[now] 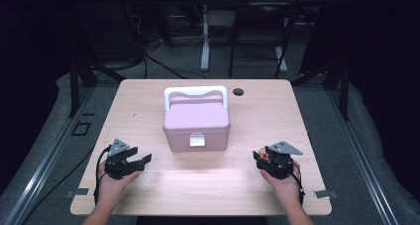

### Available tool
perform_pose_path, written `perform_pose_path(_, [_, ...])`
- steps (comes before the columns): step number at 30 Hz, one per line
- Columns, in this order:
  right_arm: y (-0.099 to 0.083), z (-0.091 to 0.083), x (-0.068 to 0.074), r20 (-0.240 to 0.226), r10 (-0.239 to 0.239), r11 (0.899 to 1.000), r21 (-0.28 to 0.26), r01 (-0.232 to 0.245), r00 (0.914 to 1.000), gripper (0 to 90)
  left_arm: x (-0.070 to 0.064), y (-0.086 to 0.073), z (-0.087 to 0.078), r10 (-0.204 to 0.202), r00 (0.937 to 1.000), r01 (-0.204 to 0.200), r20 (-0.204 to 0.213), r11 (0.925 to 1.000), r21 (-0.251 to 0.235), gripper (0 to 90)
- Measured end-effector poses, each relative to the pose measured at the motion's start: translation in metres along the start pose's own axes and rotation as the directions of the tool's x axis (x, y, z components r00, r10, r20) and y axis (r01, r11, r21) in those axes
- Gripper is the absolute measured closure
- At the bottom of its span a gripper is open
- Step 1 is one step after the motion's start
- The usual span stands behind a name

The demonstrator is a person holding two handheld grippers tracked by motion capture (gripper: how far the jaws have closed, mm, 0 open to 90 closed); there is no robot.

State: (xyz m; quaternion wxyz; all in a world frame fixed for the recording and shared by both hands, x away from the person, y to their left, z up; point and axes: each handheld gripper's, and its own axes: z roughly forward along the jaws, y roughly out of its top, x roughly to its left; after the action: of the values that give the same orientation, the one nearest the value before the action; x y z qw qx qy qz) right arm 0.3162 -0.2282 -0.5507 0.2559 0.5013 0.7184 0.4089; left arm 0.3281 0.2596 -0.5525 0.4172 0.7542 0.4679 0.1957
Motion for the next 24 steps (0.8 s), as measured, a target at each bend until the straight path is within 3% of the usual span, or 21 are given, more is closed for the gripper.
perform_pose_path(4, [0.002,0.003,0.009,0.002,-0.04,0.999,0.026,0.04,0.9992,51.4,-0.001,-0.003,-0.006,0.01,1.0,-0.01,0.0,0.9996,-0.025,38.3])
perform_pose_path(7, [0.005,0.005,0.019,0.013,-0.08,0.997,0.009,0.08,0.9967,51.0,-0.002,-0.004,-0.007,0.014,0.9999,-0.014,0.004,0.9995,-0.029,42.3])
perform_pose_path(15, [0.006,0.01,0.025,-0.027,-0.077,0.997,0.029,0.078,0.9967,50.6,-0.002,-0.004,-0.006,-0.018,0.9998,0.017,-0.013,0.9995,-0.028,43.5])
perform_pose_path(18, [0.009,0.016,0.023,-0.043,-0.024,0.999,0.032,0.025,0.9988,52.7,-0.003,-0.003,-0.005,-0.052,0.9986,0.052,-0.012,0.9977,-0.045,47.2])
perform_pose_path(20, [0.01,0.017,0.025,-0.045,-0.021,0.999,0.033,0.022,0.9988,52.8,-0.004,-0.001,-0.004,-0.053,0.9985,0.053,-0.013,0.9975,-0.048,47.7])
perform_pose_path(24, [0.012,0.025,0.031,-0.05,-0.06,0.997,0.046,0.062,0.9969,54.0,-0.005,0.002,-0.002,-0.064,0.9979,0.064,0.006,0.9966,-0.051,53.1])
